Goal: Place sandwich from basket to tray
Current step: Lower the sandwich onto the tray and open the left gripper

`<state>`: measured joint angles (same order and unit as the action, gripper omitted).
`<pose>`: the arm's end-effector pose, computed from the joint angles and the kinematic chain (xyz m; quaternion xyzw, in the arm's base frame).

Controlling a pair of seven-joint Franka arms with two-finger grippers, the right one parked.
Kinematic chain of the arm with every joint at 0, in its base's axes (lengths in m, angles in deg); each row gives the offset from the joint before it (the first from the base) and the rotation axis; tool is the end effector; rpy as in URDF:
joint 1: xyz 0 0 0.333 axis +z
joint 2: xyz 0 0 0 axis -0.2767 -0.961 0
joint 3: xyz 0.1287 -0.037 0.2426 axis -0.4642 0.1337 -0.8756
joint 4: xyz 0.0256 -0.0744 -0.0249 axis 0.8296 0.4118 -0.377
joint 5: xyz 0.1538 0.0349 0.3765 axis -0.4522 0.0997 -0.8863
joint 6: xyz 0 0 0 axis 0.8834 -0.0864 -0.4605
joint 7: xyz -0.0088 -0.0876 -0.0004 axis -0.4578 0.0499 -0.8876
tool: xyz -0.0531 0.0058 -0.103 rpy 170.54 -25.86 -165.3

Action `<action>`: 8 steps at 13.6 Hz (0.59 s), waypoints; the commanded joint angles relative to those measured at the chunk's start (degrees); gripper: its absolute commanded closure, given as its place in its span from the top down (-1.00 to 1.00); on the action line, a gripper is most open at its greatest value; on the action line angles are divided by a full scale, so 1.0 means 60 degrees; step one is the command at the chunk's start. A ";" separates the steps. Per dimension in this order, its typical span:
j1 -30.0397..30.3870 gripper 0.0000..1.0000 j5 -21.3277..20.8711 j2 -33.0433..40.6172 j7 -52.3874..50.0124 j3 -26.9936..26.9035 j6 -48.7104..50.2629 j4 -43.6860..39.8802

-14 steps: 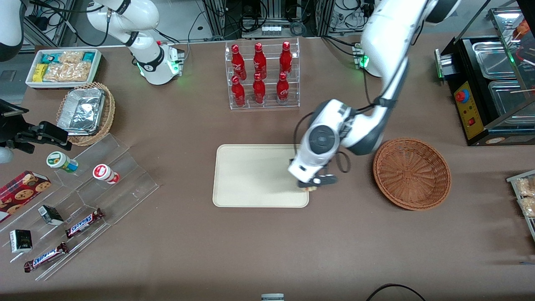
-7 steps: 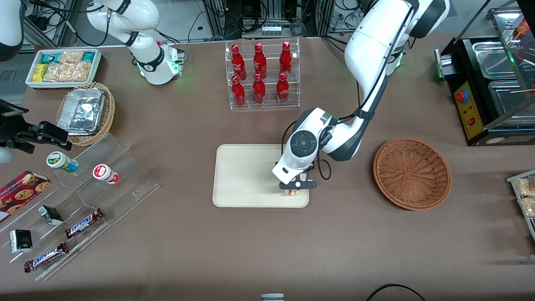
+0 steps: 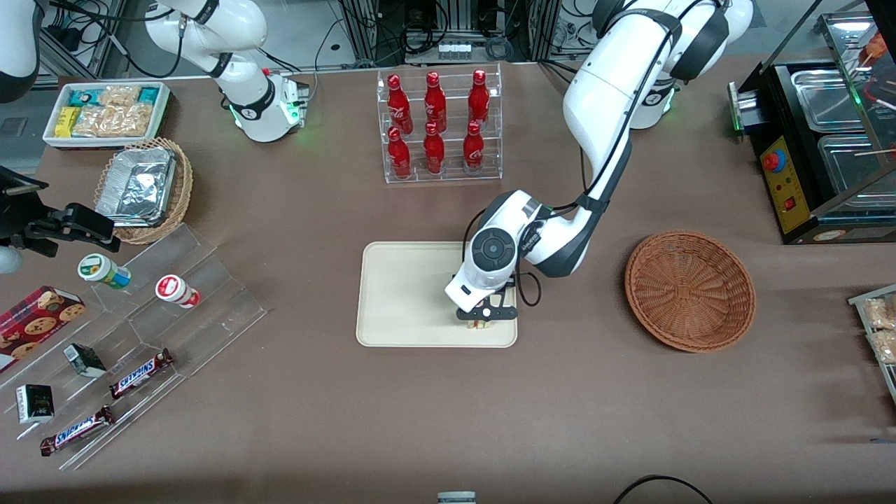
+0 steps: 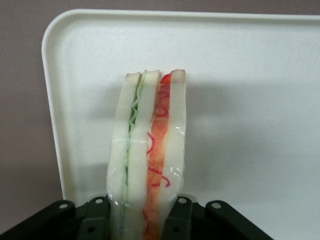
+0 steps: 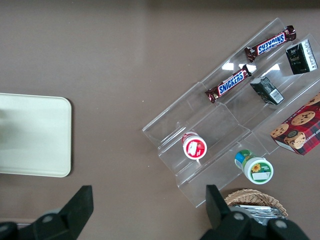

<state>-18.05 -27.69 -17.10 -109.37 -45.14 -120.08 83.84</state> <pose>0.5414 -0.4474 0.1669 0.9979 -0.0002 -0.0629 0.0155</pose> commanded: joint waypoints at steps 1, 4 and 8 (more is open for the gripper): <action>-0.0086 -0.07 0.0091 -0.0215 -0.0056 -0.0059 0.0058 -0.0284; -0.0042 0.46 0.0062 -0.0041 -0.0071 -0.0102 0.0145 -0.0299; 0.0703 1.00 0.0091 0.1143 -0.0379 -0.0234 0.1108 -0.0138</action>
<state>-16.38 -27.68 -15.05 -111.04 -46.44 -118.05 82.08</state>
